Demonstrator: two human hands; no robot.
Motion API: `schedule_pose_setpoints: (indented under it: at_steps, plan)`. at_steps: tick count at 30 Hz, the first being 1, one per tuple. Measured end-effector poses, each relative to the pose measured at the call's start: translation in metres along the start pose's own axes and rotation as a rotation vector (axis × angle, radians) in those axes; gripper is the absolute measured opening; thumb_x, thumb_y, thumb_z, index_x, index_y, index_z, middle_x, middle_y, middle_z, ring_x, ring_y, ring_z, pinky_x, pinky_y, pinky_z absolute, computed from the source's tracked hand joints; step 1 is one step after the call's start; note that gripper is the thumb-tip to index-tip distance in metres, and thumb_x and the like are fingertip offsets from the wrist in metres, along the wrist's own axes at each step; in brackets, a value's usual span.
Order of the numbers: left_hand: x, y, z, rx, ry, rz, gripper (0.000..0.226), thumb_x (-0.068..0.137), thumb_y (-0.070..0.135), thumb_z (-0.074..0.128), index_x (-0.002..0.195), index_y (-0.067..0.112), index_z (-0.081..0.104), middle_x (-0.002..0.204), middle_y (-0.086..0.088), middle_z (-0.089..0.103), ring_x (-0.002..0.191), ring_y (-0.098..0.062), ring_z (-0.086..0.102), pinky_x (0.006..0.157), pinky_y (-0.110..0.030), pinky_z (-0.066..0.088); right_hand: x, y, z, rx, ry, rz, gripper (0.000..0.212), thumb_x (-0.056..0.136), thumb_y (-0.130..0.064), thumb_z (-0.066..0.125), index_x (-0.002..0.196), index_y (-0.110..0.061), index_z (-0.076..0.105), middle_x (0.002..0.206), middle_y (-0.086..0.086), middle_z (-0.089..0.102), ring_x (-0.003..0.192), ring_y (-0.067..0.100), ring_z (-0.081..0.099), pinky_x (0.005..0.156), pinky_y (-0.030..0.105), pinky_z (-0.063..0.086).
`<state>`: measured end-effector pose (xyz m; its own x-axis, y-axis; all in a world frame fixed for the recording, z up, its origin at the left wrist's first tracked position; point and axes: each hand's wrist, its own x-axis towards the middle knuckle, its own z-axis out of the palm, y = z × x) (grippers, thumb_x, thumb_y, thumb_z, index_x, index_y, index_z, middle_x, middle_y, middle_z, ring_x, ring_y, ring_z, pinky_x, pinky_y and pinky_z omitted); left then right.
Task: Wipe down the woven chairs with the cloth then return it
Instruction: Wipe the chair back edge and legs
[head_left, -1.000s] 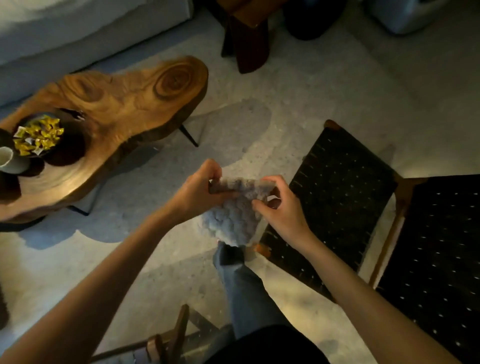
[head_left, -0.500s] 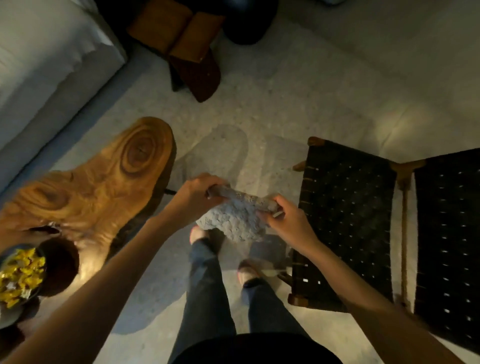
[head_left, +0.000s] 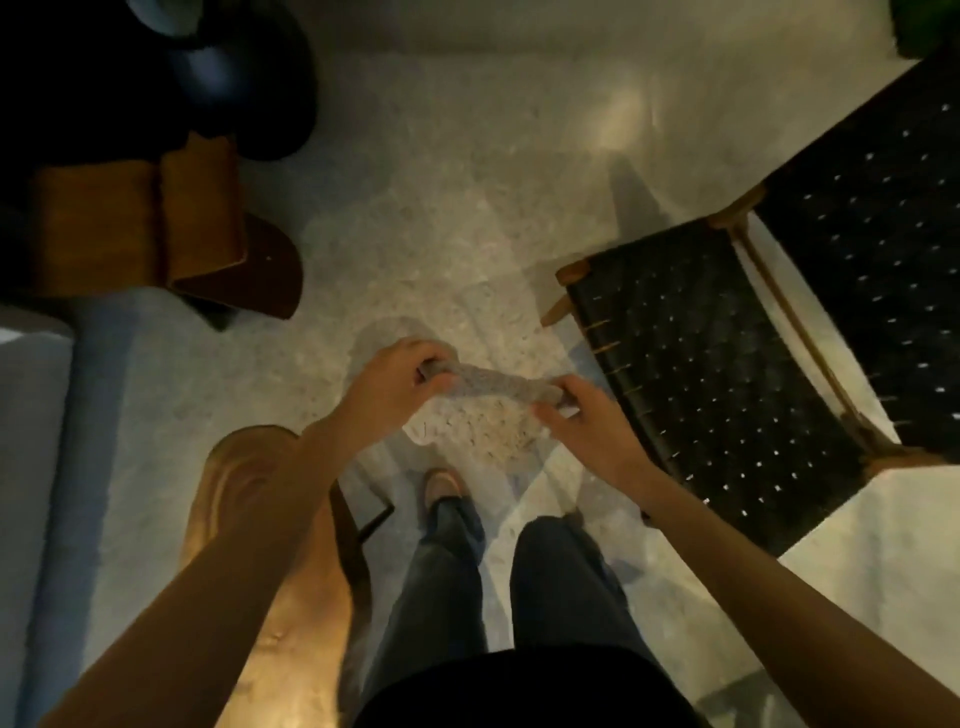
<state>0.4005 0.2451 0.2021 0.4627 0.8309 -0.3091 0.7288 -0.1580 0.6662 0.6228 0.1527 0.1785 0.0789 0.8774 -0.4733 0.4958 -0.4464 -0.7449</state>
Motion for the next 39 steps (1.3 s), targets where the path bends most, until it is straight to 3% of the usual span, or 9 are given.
schedule_pose_setpoints:
  at_steps: [9, 13, 18, 20, 26, 29, 33, 36, 39]
  plan:
    - [0.086, -0.024, 0.028, -0.105, -0.132, -0.019, 0.014, 0.081, 0.013, 0.074, 0.088, 0.004, 0.065, 0.079, 0.013, 0.058, 0.064, 0.013, 0.052, 0.062, -0.002, 0.037, 0.046, 0.032, -0.006, 0.085, 0.094, 0.176, 0.024, 0.093, -0.032, 0.058, 0.113, -0.018, 0.06, 0.111, -0.002, 0.061, 0.104, 0.017, 0.059, 0.095, 0.044, 0.048]
    - [0.132, -0.036, 0.054, -0.054, -0.16, -0.026, 0.015, 0.079, 0.016, 0.075, 0.084, 0.006, 0.065, 0.092, 0.001, 0.067, 0.071, -0.002, 0.056, 0.062, -0.005, 0.038, 0.082, 0.062, -0.011, 0.092, 0.057, 0.215, 0.021, 0.096, -0.03, 0.054, 0.113, -0.019, 0.059, 0.114, -0.004, 0.06, 0.105, 0.015, 0.058, 0.093, 0.042, 0.049]
    - [0.191, -0.065, 0.093, 0.13, -0.113, -0.023, 0.013, 0.084, 0.022, 0.07, 0.085, 0.012, 0.061, 0.078, 0.007, 0.055, 0.069, -0.008, 0.049, 0.052, -0.013, 0.029, 0.142, 0.102, 0.008, 0.037, 0.028, 0.241, 0.025, 0.099, -0.03, 0.048, 0.118, -0.016, 0.056, 0.119, 0.003, 0.06, 0.107, 0.018, 0.058, 0.096, 0.037, 0.047]
    - [0.215, -0.086, 0.112, 0.187, -0.117, -0.014, 0.011, 0.086, 0.02, 0.067, 0.084, 0.013, 0.059, 0.078, 0.004, 0.055, 0.07, -0.011, 0.048, 0.055, -0.021, 0.028, 0.172, 0.118, 0.026, -0.023, 0.001, 0.208, 0.025, 0.1, -0.027, 0.045, 0.122, -0.017, 0.054, 0.12, 0.004, 0.059, 0.11, 0.019, 0.056, 0.096, 0.032, 0.045]
    - [0.299, -0.172, 0.185, 0.23, -0.103, -0.018, 0.007, 0.088, 0.019, 0.064, 0.091, 0.013, 0.062, 0.095, -0.005, 0.059, 0.089, -0.023, 0.057, 0.079, -0.035, 0.046, 0.279, 0.182, 0.084, -0.02, -0.004, 0.202, 0.028, 0.101, -0.023, 0.043, 0.124, -0.013, 0.053, 0.122, 0.006, 0.057, 0.113, 0.02, 0.054, 0.094, 0.029, 0.042]
    - [0.347, -0.22, 0.226, 0.266, -0.102, 0.011, 0.015, 0.088, 0.022, 0.065, 0.1, 0.013, 0.064, 0.104, -0.009, 0.056, 0.095, -0.025, 0.056, 0.082, -0.035, 0.045, 0.332, 0.228, 0.106, -0.041, 0.014, 0.147, 0.024, 0.1, -0.022, 0.045, 0.119, -0.012, 0.056, 0.117, 0.007, 0.059, 0.107, 0.021, 0.056, 0.09, 0.03, 0.044]
    - [0.417, -0.269, 0.277, 0.277, -0.192, 0.078, 0.025, 0.09, 0.023, 0.062, 0.11, 0.008, 0.063, 0.113, -0.016, 0.052, 0.102, -0.03, 0.056, 0.085, -0.035, 0.045, 0.404, 0.283, 0.122, -0.137, -0.007, 0.054, 0.015, 0.1, -0.029, 0.044, 0.111, -0.024, 0.055, 0.103, -0.002, 0.058, 0.093, 0.013, 0.055, 0.07, 0.016, 0.04]
    - [0.465, -0.297, 0.305, 0.304, -0.216, 0.124, 0.028, 0.091, 0.017, 0.059, 0.118, 0.008, 0.06, 0.122, -0.015, 0.049, 0.108, -0.03, 0.054, 0.086, -0.031, 0.042, 0.448, 0.316, 0.133, -0.061, 0.068, 0.076, 0.005, 0.098, -0.032, 0.048, 0.097, -0.033, 0.053, 0.087, -0.007, 0.063, 0.077, 0.009, 0.062, 0.06, 0.021, 0.046]
    - [0.502, -0.303, 0.333, 0.018, -0.239, 0.104, 0.019, 0.091, 0.004, 0.054, 0.086, 0.022, 0.057, 0.101, -0.011, 0.048, 0.094, -0.026, 0.05, 0.08, -0.031, 0.036, 0.47, 0.348, 0.142, 0.035, 0.154, 0.036, 0.007, 0.097, -0.018, 0.052, 0.096, -0.023, 0.057, 0.072, -0.005, 0.067, 0.067, 0.012, 0.066, 0.053, 0.028, 0.052]
